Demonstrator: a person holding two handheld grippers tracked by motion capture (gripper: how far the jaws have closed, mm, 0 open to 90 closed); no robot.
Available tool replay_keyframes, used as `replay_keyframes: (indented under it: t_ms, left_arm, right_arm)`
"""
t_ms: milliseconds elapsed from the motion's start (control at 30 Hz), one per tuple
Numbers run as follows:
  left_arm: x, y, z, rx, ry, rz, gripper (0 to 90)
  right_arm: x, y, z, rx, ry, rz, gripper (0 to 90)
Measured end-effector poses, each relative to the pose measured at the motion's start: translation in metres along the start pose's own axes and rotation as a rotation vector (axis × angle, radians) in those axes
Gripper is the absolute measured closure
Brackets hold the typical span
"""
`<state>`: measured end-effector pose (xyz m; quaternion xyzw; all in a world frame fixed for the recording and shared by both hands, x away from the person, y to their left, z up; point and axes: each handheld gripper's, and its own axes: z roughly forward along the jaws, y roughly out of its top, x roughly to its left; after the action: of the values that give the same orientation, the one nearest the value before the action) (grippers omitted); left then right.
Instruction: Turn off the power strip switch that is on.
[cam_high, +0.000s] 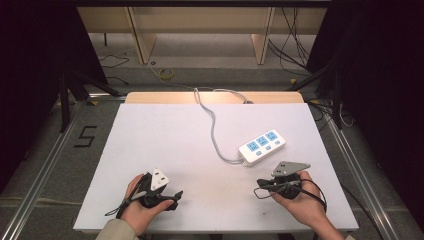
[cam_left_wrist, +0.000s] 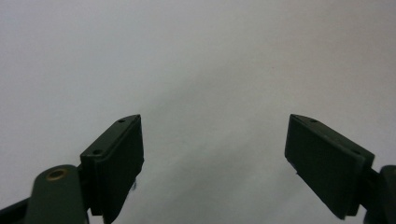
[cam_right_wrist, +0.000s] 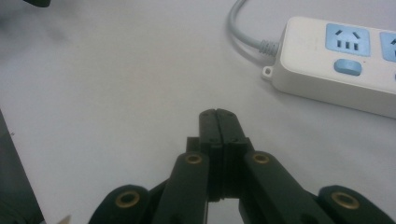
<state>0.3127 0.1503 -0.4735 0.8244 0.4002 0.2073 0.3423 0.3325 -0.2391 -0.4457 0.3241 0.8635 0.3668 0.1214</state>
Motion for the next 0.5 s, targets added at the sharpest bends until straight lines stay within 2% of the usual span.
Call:
replay_keyframes:
  t_ms: [500]
  left_arm:
    - [-0.0001,0.0003,0.0000,-0.001,0.001,0.000,19.3]
  right_arm:
    - [-0.0046,0.0061,0.0000,0.023,-0.016,0.004,90.0]
